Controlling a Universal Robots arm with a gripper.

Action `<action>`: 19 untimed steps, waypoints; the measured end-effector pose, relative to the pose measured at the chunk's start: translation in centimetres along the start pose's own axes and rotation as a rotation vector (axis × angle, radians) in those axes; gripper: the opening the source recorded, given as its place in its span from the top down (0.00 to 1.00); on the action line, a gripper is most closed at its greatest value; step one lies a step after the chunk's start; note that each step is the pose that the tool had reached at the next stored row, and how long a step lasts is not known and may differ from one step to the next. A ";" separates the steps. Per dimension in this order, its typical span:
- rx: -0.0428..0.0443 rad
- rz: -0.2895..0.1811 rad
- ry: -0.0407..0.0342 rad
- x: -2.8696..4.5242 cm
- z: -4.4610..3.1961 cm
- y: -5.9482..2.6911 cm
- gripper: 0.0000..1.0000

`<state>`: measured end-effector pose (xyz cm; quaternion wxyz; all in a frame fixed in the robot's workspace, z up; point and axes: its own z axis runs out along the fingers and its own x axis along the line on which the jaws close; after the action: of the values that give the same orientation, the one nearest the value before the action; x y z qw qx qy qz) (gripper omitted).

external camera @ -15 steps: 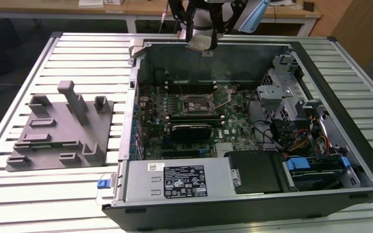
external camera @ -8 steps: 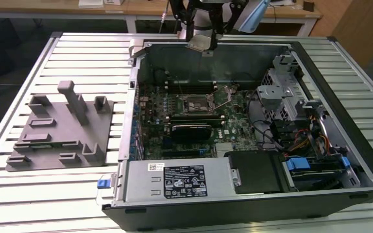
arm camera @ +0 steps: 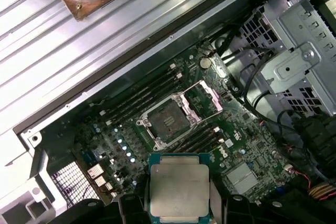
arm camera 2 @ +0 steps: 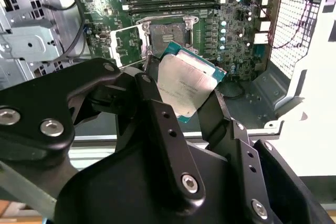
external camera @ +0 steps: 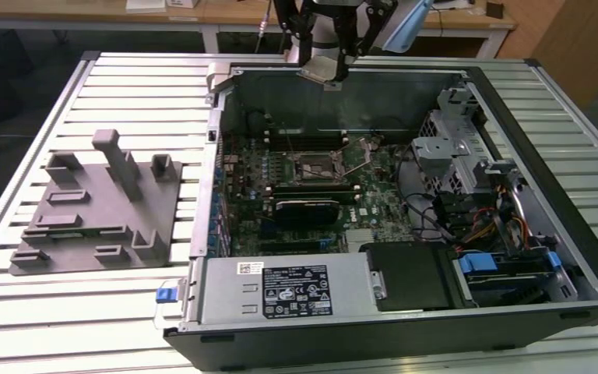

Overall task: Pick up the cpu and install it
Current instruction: 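Place the cpu into insertion slot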

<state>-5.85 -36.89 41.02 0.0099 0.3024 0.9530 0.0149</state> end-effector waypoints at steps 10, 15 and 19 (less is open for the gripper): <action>0.0010 0.088 -0.0031 0.05 0.07 0.07 0.46; 0.0014 0.132 -0.0046 0.09 0.12 0.12 0.46; 0.0017 0.169 -0.0058 0.12 0.15 0.16 0.46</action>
<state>-5.85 -36.68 40.87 0.0111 0.3820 0.9240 0.0140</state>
